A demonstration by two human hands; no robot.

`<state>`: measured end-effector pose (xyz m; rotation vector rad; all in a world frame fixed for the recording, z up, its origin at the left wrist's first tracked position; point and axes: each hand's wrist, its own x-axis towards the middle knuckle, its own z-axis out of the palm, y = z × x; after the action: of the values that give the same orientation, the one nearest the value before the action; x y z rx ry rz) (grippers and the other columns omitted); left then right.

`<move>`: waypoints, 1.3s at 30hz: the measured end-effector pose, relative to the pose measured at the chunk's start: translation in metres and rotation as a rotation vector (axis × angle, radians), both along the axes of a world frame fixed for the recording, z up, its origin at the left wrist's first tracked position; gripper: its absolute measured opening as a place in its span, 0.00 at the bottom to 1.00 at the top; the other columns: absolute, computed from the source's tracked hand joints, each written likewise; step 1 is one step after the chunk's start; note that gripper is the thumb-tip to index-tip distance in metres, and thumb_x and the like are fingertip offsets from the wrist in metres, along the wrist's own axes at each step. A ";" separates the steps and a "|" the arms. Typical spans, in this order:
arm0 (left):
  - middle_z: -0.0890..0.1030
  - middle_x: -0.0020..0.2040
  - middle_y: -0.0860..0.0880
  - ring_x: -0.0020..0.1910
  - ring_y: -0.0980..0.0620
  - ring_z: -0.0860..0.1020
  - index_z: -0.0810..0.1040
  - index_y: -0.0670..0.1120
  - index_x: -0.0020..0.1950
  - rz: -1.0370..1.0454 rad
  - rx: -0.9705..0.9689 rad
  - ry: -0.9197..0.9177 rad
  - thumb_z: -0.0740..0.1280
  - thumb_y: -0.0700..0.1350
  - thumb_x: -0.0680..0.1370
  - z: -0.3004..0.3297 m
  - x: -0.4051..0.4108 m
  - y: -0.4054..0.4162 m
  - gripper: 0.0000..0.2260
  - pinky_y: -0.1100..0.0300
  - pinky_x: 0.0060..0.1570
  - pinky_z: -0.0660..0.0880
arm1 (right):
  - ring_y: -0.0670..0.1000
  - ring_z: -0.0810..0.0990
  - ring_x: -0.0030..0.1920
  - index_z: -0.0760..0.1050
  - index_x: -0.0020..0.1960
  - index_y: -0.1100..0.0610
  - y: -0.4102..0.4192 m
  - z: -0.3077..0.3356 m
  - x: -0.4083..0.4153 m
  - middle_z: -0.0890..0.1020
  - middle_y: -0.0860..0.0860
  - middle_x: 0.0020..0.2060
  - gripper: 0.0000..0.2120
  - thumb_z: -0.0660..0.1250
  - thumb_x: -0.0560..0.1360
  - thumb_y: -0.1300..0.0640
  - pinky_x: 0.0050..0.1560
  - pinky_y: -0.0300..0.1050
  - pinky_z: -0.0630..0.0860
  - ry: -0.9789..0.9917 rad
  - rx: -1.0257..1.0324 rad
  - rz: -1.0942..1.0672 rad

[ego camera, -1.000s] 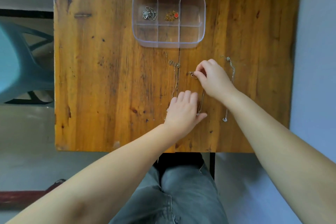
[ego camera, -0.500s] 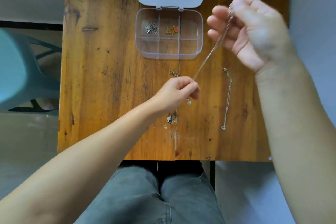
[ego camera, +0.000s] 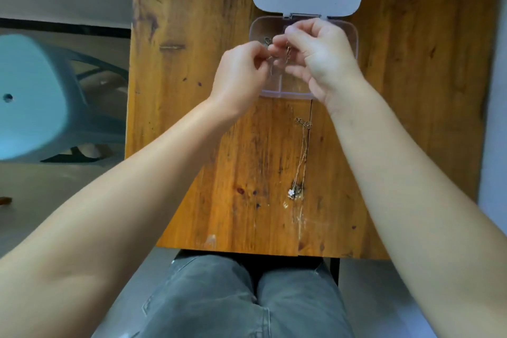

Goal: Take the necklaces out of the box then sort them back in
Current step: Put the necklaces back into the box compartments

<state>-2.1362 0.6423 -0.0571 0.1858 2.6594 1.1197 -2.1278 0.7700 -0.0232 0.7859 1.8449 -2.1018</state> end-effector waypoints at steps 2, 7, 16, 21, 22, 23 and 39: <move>0.79 0.44 0.45 0.48 0.44 0.73 0.80 0.43 0.47 -0.127 -0.157 0.130 0.61 0.42 0.76 -0.003 0.002 -0.007 0.08 0.50 0.46 0.72 | 0.51 0.86 0.44 0.73 0.45 0.56 -0.006 -0.016 0.002 0.84 0.54 0.43 0.04 0.62 0.78 0.62 0.47 0.48 0.81 -0.064 0.013 -0.004; 0.75 0.52 0.41 0.55 0.40 0.69 0.80 0.42 0.51 -0.264 -0.387 0.214 0.62 0.42 0.76 -0.011 0.005 -0.020 0.08 0.48 0.46 0.68 | 0.49 0.84 0.48 0.75 0.43 0.55 -0.006 -0.035 0.013 0.83 0.54 0.45 0.07 0.62 0.78 0.62 0.50 0.44 0.82 -0.096 0.231 0.111; 0.78 0.48 0.42 0.49 0.42 0.73 0.77 0.41 0.53 -0.527 -0.122 0.291 0.60 0.39 0.77 0.008 0.032 0.052 0.08 0.50 0.40 0.72 | 0.48 0.84 0.44 0.76 0.43 0.48 0.120 -0.028 0.127 0.84 0.53 0.46 0.09 0.61 0.79 0.58 0.38 0.38 0.77 -0.142 0.534 -0.142; 0.78 0.54 0.43 0.54 0.44 0.75 0.75 0.42 0.59 -0.727 -0.076 0.217 0.58 0.40 0.79 -0.010 0.073 0.139 0.11 0.50 0.46 0.76 | 0.47 0.81 0.48 0.75 0.52 0.50 0.147 -0.053 0.232 0.81 0.49 0.50 0.06 0.61 0.79 0.58 0.45 0.41 0.78 -0.439 0.660 -0.046; 0.76 0.58 0.43 0.58 0.44 0.73 0.73 0.43 0.62 -0.743 -0.122 0.193 0.58 0.41 0.79 -0.018 0.079 0.154 0.13 0.49 0.50 0.75 | 0.47 0.80 0.49 0.75 0.55 0.51 0.141 -0.058 0.245 0.80 0.48 0.50 0.07 0.61 0.78 0.56 0.46 0.39 0.76 -0.455 0.680 -0.021; 0.73 0.64 0.43 0.63 0.44 0.70 0.69 0.43 0.67 -0.756 -0.191 0.171 0.59 0.42 0.79 -0.027 0.085 0.167 0.16 0.48 0.56 0.73 | 0.48 0.79 0.50 0.74 0.58 0.52 0.134 -0.062 0.255 0.79 0.48 0.51 0.09 0.63 0.78 0.55 0.45 0.37 0.74 -0.455 0.712 -0.015; 0.73 0.53 0.40 0.52 0.42 0.71 0.71 0.39 0.54 -0.763 -0.249 0.084 0.56 0.29 0.75 -0.039 0.104 0.182 0.11 0.53 0.49 0.72 | 0.49 0.79 0.47 0.75 0.51 0.57 0.115 -0.076 0.286 0.80 0.50 0.48 0.05 0.62 0.79 0.58 0.44 0.32 0.72 -0.217 0.764 -0.059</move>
<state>-2.0324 0.8247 -0.0958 1.0965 2.3888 0.5342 -1.8419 0.8851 -0.0990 1.1701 2.5158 -1.2224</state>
